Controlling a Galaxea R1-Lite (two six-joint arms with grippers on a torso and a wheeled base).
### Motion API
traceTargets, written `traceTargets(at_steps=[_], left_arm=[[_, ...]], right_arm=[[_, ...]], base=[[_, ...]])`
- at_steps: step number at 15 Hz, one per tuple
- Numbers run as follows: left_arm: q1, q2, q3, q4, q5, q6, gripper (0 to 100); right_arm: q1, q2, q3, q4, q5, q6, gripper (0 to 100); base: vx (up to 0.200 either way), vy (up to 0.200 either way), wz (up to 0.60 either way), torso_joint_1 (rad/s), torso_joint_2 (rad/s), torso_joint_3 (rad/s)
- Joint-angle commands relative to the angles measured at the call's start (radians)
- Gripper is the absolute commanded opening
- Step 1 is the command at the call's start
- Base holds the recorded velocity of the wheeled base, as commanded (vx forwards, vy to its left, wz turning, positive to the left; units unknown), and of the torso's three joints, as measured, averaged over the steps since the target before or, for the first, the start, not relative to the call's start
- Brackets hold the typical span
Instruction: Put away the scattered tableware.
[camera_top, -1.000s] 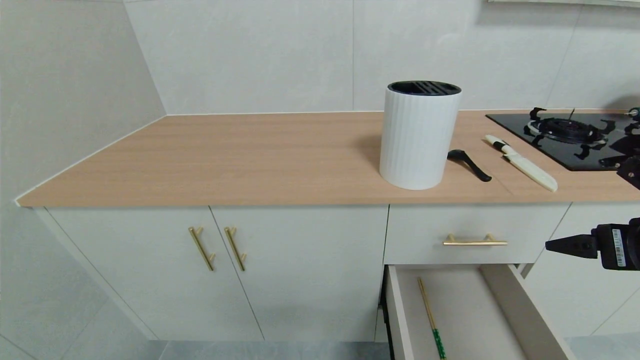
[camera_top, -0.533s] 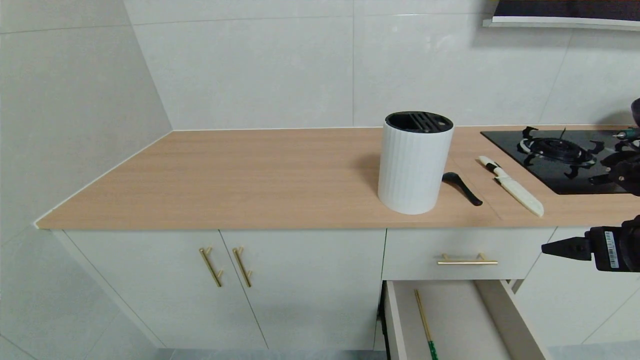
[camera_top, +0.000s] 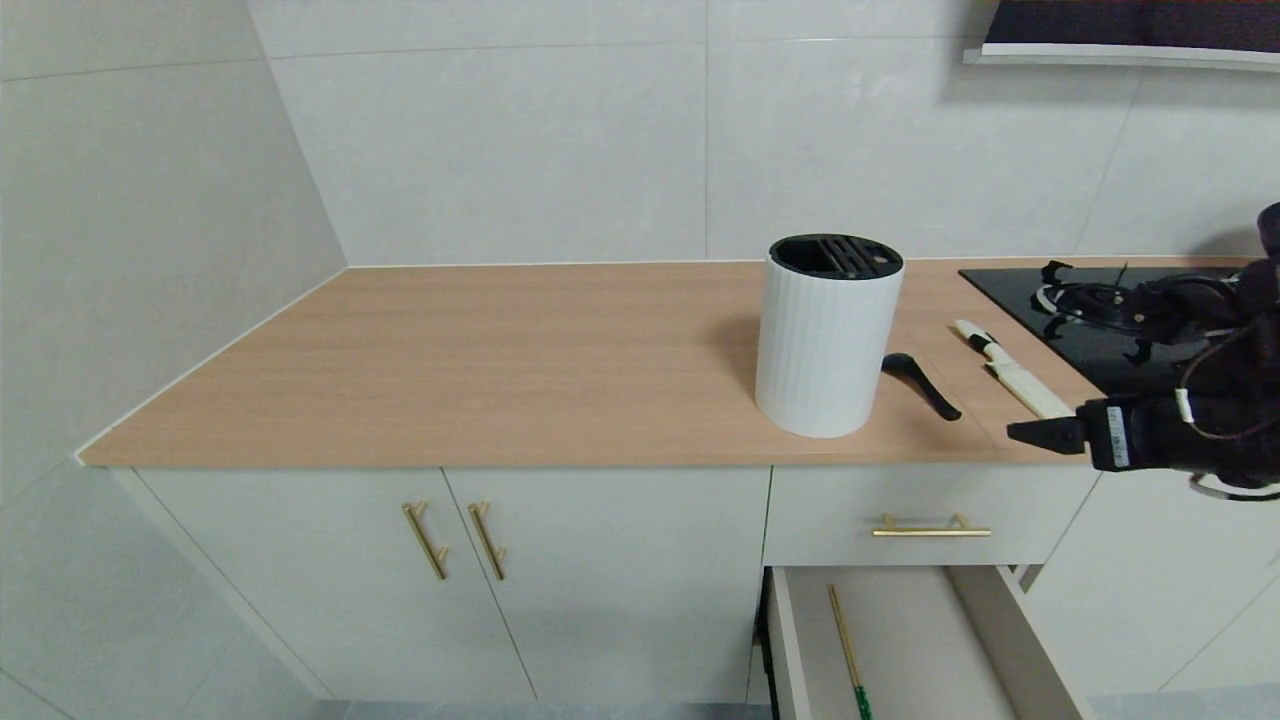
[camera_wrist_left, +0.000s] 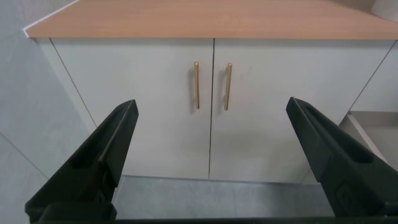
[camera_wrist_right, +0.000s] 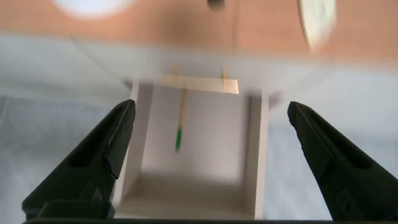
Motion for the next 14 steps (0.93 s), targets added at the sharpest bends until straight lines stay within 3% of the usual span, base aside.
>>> traceTargets(at_steps=[1, 4, 14], left_arm=[[0.001, 0.000, 0.000, 0.000, 0.000, -0.001, 100], [0.001, 0.000, 0.000, 0.000, 0.001, -0.001, 100], [0.001, 0.000, 0.000, 0.000, 0.001, -0.001, 100]], right_arm=[[-0.024, 0.288, -0.115, -0.183, 0.097, -0.049, 100], [-0.044, 0.448, -0.198, -0.342, 0.177, -0.050, 100], [-0.047, 0.626, -0.345, -0.362, 0.186, -0.070, 100]], base=[[0.000, 0.000, 0.00, 0.000, 0.00, 0.000], [0.000, 0.000, 0.00, 0.000, 0.00, 0.000], [0.000, 0.000, 0.00, 0.000, 0.00, 0.000]])
